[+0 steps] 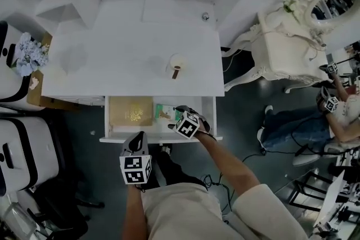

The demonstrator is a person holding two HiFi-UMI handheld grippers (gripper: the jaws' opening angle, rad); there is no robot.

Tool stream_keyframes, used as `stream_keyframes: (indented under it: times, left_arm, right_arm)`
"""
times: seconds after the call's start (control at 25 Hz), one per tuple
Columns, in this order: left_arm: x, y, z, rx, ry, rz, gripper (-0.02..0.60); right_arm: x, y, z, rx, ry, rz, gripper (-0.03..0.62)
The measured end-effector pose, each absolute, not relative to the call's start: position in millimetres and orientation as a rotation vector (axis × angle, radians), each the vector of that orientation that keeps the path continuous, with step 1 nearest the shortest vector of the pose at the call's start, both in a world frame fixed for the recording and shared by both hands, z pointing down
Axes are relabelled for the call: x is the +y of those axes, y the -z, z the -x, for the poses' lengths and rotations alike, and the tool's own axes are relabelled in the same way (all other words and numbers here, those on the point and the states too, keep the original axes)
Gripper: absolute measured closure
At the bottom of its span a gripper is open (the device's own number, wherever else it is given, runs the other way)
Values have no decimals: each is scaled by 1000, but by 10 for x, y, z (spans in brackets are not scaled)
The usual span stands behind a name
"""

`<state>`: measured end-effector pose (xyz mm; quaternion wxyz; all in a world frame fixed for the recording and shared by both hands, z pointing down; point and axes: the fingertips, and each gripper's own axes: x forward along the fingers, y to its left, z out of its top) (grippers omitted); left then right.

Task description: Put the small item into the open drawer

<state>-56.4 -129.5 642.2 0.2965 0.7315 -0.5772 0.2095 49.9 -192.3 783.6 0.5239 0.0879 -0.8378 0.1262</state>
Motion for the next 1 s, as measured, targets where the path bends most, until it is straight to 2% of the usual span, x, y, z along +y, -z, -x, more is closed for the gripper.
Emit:
stream_keyframes:
  times: [1.0]
  left_arm:
    - [-1406, -6501, 355, -1459, -542, -1995, 565]
  right_arm:
    - [-1645, -6913, -764, -2172, -666, -782, 224]
